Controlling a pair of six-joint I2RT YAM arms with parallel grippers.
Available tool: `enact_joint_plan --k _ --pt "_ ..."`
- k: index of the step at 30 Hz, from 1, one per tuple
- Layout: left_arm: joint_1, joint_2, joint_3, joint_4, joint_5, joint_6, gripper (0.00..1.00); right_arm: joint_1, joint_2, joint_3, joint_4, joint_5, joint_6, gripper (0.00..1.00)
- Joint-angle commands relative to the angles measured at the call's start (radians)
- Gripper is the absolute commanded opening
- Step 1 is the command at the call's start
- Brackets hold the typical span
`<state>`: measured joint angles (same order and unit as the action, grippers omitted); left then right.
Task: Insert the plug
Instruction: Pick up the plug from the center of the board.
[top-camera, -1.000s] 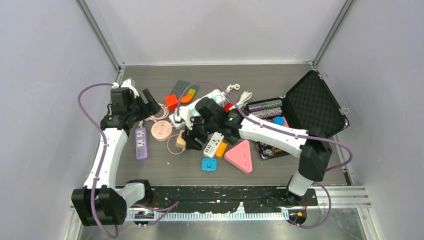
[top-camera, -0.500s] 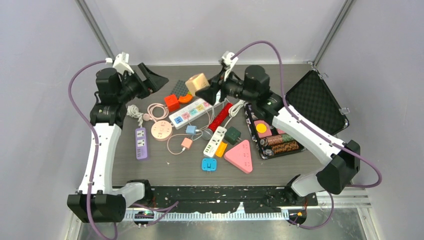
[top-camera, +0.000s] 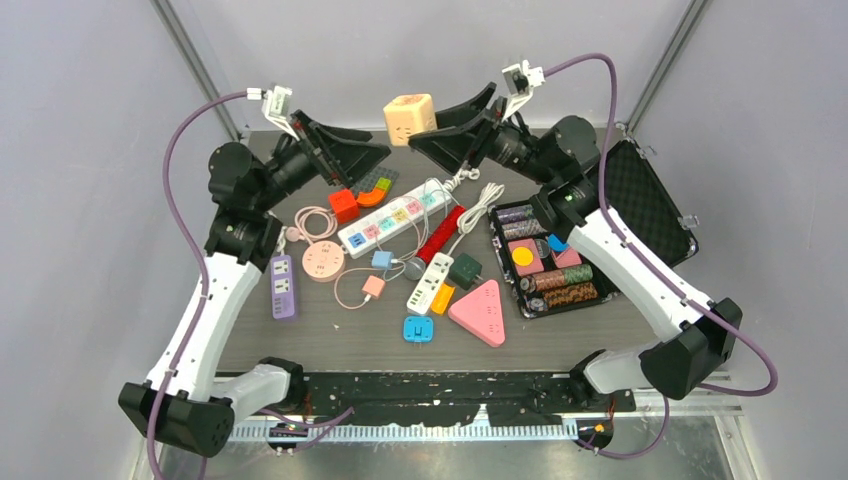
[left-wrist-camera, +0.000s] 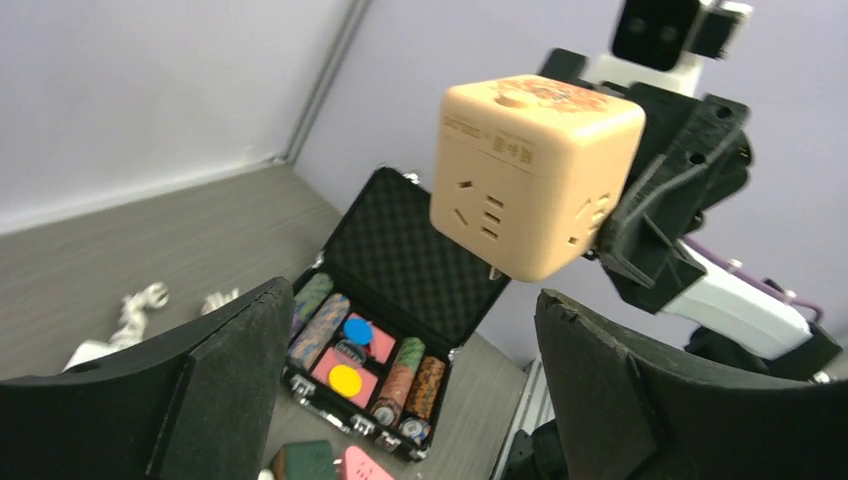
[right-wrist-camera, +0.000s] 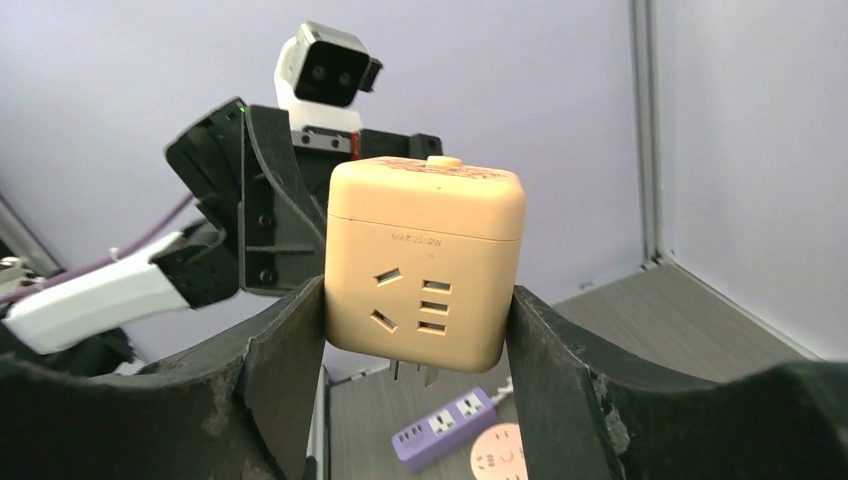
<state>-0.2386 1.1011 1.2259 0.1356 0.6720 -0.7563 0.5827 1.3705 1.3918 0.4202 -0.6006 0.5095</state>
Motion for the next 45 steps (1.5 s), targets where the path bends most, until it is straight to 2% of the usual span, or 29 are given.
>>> enact_joint_plan --k 1,5,13,19,27,36,38,42,45 --pt "-0.049 -0.008 0.011 0.224 0.000 -0.031 0.92 -0.009 -0.007 0.073 0.150 -0.074 0.101 0.18" --pt "-0.069 -0.001 0.003 0.338 0.008 -0.073 0.99 -0.013 -0.022 0.066 0.165 -0.082 0.129 0.18" --pt "-0.098 0.053 0.026 0.523 0.052 -0.215 1.00 -0.013 -0.013 0.061 0.261 -0.114 0.254 0.18" --pt "-0.108 0.065 0.005 0.510 0.002 -0.250 0.97 -0.013 0.004 0.051 0.298 -0.132 0.319 0.18" --pt "-0.150 0.115 0.004 0.625 0.035 -0.394 0.96 -0.013 0.042 0.035 0.370 -0.124 0.407 0.17" --pt "-0.166 0.116 -0.019 0.626 0.014 -0.434 0.80 -0.013 0.047 -0.003 0.427 -0.084 0.452 0.17" --pt "-0.167 0.110 -0.028 0.615 0.004 -0.430 0.80 -0.013 0.044 -0.011 0.436 -0.079 0.456 0.17" --pt "-0.166 0.092 -0.039 0.589 -0.015 -0.411 0.88 -0.019 0.037 -0.029 0.456 -0.064 0.462 0.17" --pt "-0.166 0.074 -0.052 0.555 -0.047 -0.395 0.87 -0.023 0.032 -0.045 0.482 -0.054 0.478 0.17"
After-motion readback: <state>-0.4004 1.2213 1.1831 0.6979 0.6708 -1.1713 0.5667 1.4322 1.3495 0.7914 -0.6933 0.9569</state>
